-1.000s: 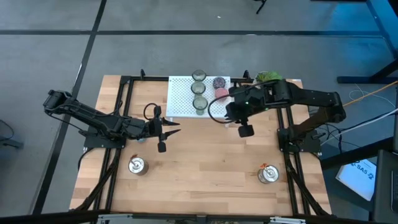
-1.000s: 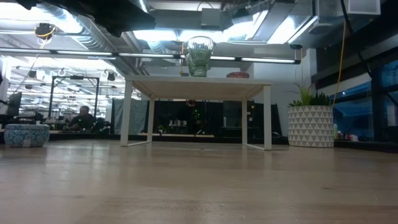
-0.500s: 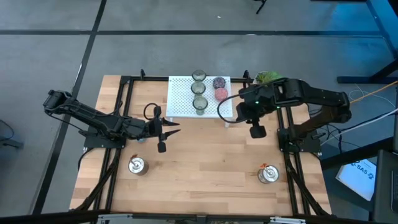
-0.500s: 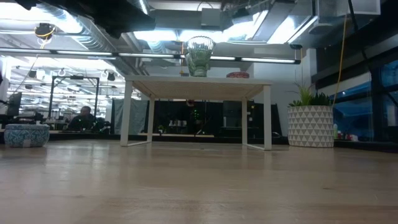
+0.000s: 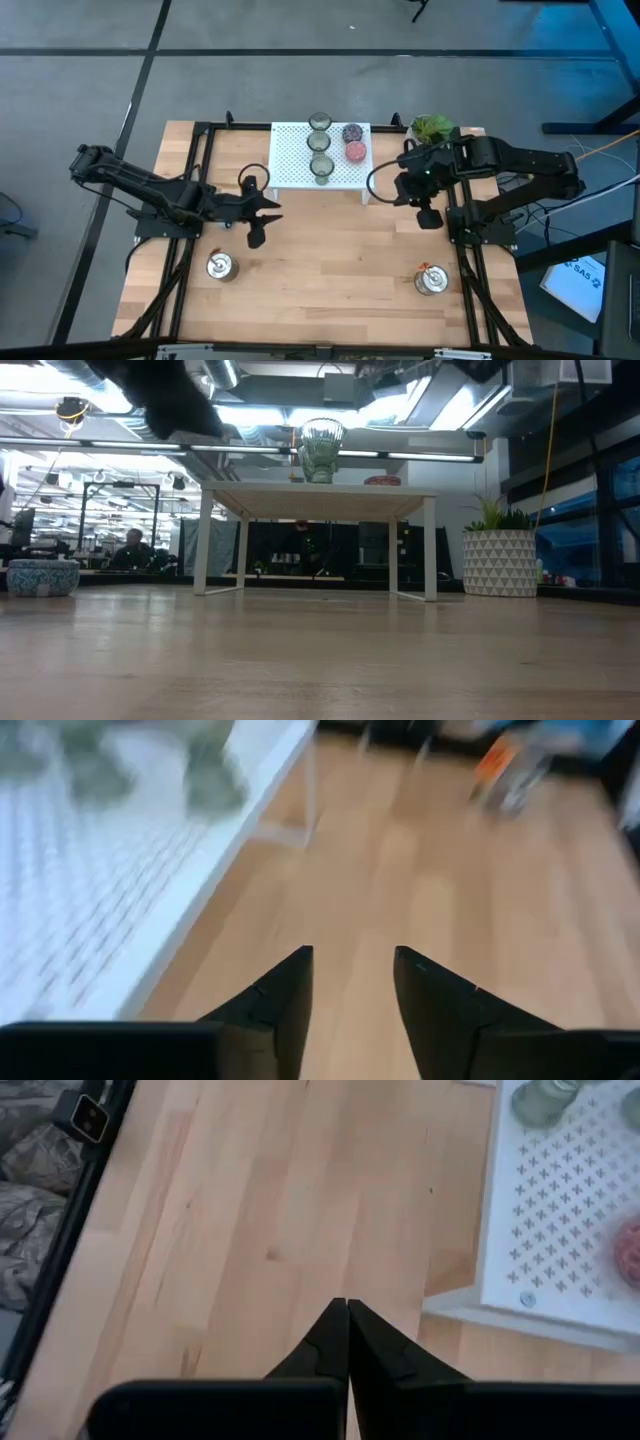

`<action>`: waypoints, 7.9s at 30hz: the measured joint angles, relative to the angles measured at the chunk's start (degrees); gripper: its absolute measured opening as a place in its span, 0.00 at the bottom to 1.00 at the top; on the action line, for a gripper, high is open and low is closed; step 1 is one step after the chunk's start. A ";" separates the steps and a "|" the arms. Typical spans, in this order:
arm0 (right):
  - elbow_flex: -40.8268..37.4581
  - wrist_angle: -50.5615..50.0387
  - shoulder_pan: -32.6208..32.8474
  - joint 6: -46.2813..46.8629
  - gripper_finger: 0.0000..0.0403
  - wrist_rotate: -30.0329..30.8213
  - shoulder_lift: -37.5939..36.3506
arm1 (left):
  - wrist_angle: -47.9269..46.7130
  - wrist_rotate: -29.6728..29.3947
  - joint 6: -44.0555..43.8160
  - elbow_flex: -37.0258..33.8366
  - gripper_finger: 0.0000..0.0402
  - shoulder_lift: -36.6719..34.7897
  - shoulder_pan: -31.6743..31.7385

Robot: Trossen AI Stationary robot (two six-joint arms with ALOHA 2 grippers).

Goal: Pick & Place candle stick holders
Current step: Put the blue patterned scented candle on the shelf aligned with the other patterned scented candles, then adjust the shelf

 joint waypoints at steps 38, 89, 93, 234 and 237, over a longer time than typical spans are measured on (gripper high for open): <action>-11.55 27.21 2.14 1.51 0.53 -9.07 12.50 | -54.54 17.75 -30.57 5.54 0.67 10.06 5.92; -11.55 28.11 2.32 1.69 0.64 -8.98 12.84 | -38.87 25.24 -33.52 -5.46 0.40 21.27 5.77; -11.55 28.40 2.29 1.69 0.64 -8.98 12.84 | -40.93 22.95 -32.09 -2.67 0.31 20.82 6.34; -11.50 27.49 2.27 -5.63 0.61 -7.61 12.82 | -34.00 20.30 -18.15 10.82 0.00 24.46 5.51; -11.50 27.49 2.28 -5.63 0.61 -7.62 12.82 | -34.04 20.48 -16.53 13.08 0.00 24.46 5.51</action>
